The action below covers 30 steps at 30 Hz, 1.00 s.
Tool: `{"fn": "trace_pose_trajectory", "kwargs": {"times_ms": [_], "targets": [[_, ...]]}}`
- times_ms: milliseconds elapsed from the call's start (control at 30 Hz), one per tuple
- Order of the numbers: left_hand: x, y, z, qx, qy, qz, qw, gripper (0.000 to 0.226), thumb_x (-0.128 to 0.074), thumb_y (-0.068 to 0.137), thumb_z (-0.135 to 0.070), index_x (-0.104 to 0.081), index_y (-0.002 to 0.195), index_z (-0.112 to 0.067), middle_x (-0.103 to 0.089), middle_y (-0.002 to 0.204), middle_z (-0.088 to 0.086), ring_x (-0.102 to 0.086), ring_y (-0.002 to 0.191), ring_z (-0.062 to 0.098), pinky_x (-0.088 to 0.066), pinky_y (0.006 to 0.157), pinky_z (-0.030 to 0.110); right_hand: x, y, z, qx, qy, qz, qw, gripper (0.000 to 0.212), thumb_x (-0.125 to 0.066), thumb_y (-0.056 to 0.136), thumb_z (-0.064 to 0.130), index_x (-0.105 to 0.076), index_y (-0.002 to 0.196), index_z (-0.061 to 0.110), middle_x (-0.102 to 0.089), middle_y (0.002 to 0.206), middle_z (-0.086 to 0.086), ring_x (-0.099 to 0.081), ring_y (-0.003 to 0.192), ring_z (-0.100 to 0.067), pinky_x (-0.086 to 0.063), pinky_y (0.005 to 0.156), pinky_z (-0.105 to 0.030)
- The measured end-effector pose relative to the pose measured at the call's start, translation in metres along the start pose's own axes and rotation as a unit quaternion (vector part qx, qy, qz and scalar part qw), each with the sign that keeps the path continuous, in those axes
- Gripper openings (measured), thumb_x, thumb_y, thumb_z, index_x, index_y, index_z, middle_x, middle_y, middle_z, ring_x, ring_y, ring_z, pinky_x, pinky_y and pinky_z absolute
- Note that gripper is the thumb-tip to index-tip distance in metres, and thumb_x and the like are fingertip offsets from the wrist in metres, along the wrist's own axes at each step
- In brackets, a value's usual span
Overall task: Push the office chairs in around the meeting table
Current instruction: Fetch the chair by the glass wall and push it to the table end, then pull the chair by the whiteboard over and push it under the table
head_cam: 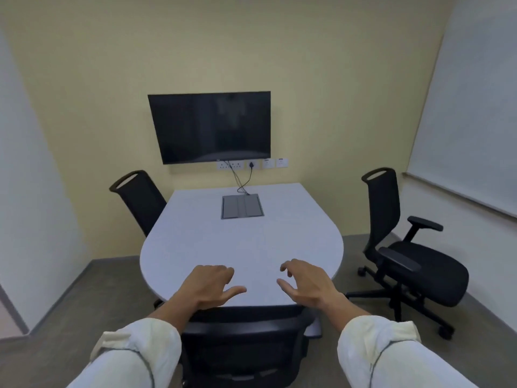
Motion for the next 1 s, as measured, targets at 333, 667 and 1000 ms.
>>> {"fn": "trace_pose_trajectory", "kwargs": {"times_ms": [333,667,1000], "targets": [[-0.005,0.148,-0.061,-0.008,-0.047,-0.054,0.997,0.066,-0.029,0.091,-0.074,-0.052,0.123,-0.021,-0.058,0.121,-0.003,-0.056,0.099,0.018,-0.045,0.085,0.033,0.052,0.017,-0.129,-0.131,-0.086,-0.049,0.986,0.069,-0.046,0.099,0.049,-0.020,0.153,0.016,-0.035,0.150,-0.009,-0.039,0.131,-0.027,-0.037,0.107,-0.039],[-0.013,0.342,-0.097,-0.091,-0.050,-0.102,0.989,0.068,-0.037,0.093,-0.069,-0.049,0.133,-0.016,-0.053,0.137,0.005,-0.046,0.126,0.024,-0.041,0.100,0.040,0.106,0.071,-0.267,-0.233,-0.119,-0.102,0.960,0.075,-0.052,0.097,0.047,-0.018,0.154,0.011,-0.030,0.151,-0.013,-0.035,0.133,-0.031,-0.036,0.108,-0.042],[-0.011,0.507,-0.119,-0.119,-0.040,-0.117,0.985,0.081,-0.019,0.086,-0.074,-0.046,0.136,-0.015,-0.051,0.140,0.008,-0.044,0.129,0.026,-0.041,0.101,0.042,0.130,0.154,-0.381,-0.270,-0.097,-0.139,0.948,0.077,-0.054,0.096,0.047,-0.017,0.153,0.011,-0.033,0.150,-0.012,-0.038,0.131,-0.029,-0.040,0.106,-0.042]]}}
Point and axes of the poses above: each hand's wrist, its own y-axis towards the middle knuckle, its own x-axis out of the back of the hand, z = x × y, the point moved 3 cm from there along y, towards the middle knuckle
